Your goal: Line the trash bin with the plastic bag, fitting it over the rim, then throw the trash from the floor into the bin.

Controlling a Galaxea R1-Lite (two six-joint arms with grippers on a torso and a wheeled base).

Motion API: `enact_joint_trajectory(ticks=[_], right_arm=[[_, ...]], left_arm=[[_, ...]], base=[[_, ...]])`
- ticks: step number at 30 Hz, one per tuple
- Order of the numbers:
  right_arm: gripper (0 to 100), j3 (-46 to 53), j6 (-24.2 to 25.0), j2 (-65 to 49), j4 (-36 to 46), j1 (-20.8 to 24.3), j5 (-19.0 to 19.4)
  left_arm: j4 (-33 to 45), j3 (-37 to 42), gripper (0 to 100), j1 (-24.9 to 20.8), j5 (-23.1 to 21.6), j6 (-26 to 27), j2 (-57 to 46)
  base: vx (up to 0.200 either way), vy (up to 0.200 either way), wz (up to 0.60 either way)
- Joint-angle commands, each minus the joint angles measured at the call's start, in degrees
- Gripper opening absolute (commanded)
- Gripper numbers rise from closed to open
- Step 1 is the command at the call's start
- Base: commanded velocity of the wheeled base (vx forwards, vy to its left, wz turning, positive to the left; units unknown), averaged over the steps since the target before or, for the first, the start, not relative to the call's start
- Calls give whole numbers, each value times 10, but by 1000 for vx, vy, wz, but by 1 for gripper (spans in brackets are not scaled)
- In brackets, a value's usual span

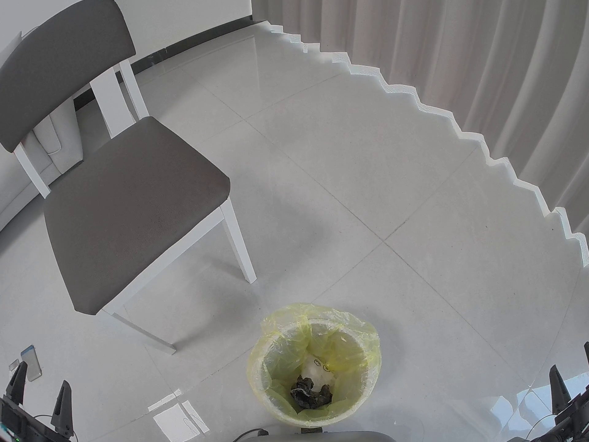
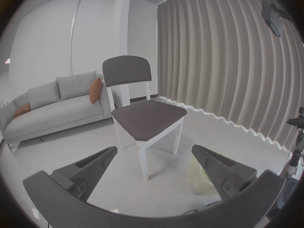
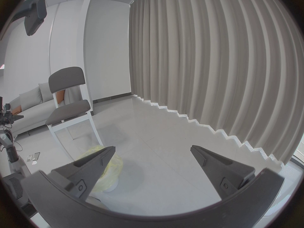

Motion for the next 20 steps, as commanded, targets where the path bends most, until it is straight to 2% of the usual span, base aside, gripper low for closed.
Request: enact_joint_trajectory(ticks=[1,20], right_arm=[[100,10,-3,-9,0,0,0],[100,10,5,-9,0,0,-4]], left_arm=[[0,8,100,0,2,-1,-7],[0,9,100,0,2,-2,-7]], base=[[0,0,0],[0,0,0]])
